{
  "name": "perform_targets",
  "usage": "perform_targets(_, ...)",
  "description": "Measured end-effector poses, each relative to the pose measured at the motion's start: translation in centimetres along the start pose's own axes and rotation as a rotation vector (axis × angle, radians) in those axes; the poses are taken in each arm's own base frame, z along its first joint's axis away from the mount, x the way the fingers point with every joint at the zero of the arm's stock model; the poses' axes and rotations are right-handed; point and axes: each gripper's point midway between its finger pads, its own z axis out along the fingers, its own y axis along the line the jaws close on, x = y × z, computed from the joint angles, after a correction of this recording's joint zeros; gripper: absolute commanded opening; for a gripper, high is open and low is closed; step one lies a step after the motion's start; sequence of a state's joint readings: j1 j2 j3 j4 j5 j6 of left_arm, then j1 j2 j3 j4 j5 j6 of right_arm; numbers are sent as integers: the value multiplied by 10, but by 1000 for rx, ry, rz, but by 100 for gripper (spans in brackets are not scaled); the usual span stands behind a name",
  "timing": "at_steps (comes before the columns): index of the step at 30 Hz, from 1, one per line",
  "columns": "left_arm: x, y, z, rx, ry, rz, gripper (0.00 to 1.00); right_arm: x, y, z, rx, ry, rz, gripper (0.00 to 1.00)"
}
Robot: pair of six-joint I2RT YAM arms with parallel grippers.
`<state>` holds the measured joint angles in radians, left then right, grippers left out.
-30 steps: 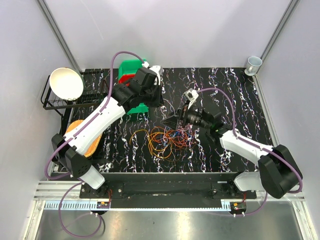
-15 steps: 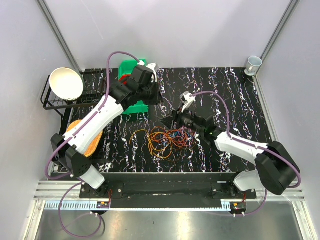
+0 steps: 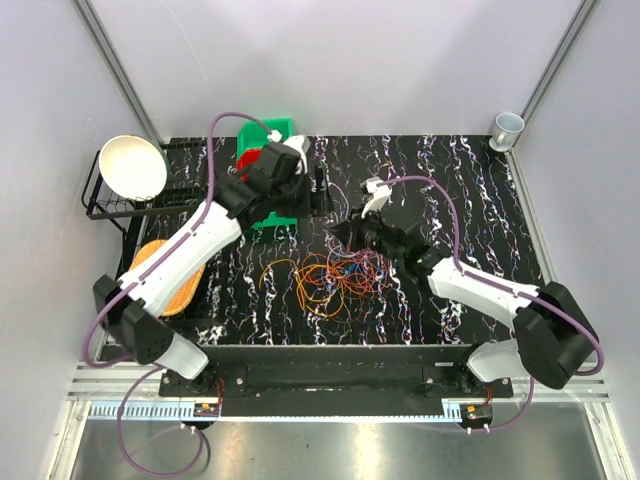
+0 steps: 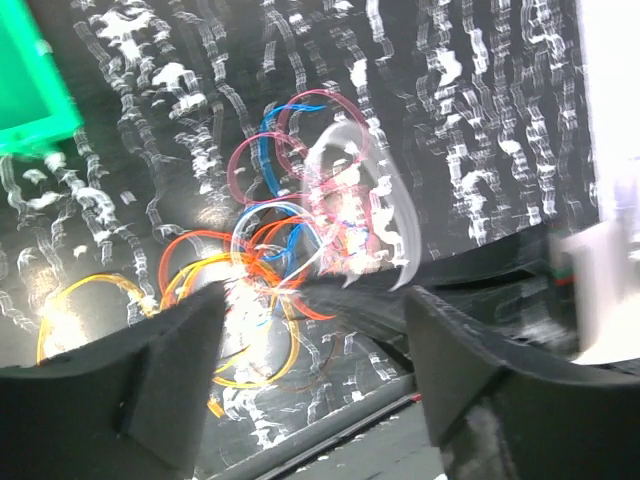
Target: Untangle the cables
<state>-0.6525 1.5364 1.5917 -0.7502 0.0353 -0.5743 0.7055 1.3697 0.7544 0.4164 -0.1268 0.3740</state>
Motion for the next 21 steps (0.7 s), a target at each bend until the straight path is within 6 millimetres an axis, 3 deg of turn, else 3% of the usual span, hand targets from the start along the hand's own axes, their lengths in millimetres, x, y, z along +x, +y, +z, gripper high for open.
perform_targets(3,9,17,-10,-38,-37,17,83,-14,0,-1,38,-8,8,0)
perform_targets(7,20,36,-40,-47,-135,42,81,-45,4,-4,88,-38,26,0)
perform_targets(13,31,43,-67,48,-292,71,81,-82,14,-6,119,-65,81,0)
perform_targets(16,38,34,-62,91,-312,105,82,-85,18,-6,116,-49,110,0)
perform_targets(21,53,-4,-48,171,-301,227,88,-72,21,-6,104,18,133,0)
